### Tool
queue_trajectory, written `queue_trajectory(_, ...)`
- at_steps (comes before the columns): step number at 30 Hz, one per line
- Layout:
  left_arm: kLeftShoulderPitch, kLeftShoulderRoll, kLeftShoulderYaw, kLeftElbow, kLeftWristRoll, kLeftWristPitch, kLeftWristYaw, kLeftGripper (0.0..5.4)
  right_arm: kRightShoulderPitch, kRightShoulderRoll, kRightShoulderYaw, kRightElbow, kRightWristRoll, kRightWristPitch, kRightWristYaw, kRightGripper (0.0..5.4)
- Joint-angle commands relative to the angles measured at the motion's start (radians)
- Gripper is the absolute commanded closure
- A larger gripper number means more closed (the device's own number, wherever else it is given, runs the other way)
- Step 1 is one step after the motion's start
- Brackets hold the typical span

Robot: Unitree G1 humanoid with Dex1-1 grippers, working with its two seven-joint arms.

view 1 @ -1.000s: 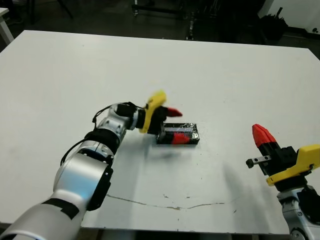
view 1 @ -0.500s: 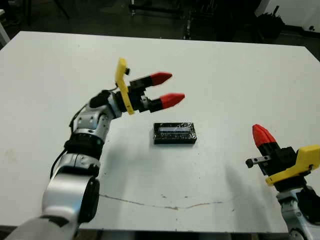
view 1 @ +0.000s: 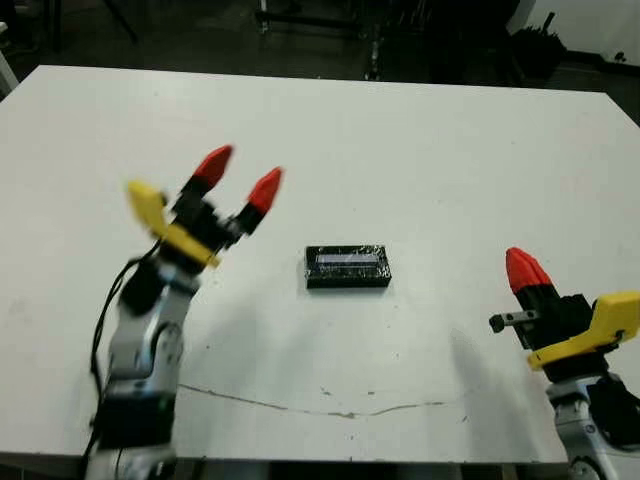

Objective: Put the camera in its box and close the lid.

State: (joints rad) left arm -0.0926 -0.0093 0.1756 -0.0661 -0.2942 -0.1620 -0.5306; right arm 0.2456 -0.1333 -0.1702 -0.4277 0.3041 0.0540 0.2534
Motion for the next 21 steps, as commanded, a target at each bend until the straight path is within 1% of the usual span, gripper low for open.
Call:
queue_trajectory(1,0.090,-0.012,-0.010,-0.006,0.085,-0.071,0.104,2.07,-0.010,0.028,0.011,0.010,-0.015,-0.014,-0.037,5.40)
queue_trajectory(2,0.111,-0.018,-0.015,-0.005,0.111,-0.083,0.141,2.24,-0.012,0.039,0.014,0.012,-0.019,-0.020,-0.048,5.40)
queue_trajectory(4,0.133,-0.025,-0.025,-0.002,0.143,-0.090,0.198,2.56,-0.014,0.055,0.018,0.015,-0.029,-0.034,-0.066,5.40)
queue_trajectory(6,0.143,-0.032,-0.038,0.000,0.160,-0.082,0.242,2.82,-0.013,0.068,0.021,0.012,-0.046,-0.039,-0.091,5.40)
queue_trajectory(8,0.141,-0.029,-0.053,0.004,0.166,-0.067,0.264,3.12,-0.013,0.077,0.025,0.013,-0.061,-0.047,-0.107,5.40)
queue_trajectory(11,0.135,-0.015,-0.072,-0.004,0.179,-0.030,0.292,3.63,-0.013,0.084,0.030,0.008,-0.062,-0.045,-0.120,5.40)
queue_trajectory(14,0.121,-0.003,-0.080,0.008,0.174,-0.044,0.294,4.08,-0.013,0.087,0.031,0.008,-0.062,-0.047,-0.125,5.40)
queue_trajectory(21,0.111,0.010,-0.095,0.000,0.182,-0.034,0.322,5.19,-0.015,0.085,0.034,0.007,-0.075,-0.051,-0.128,5.40)
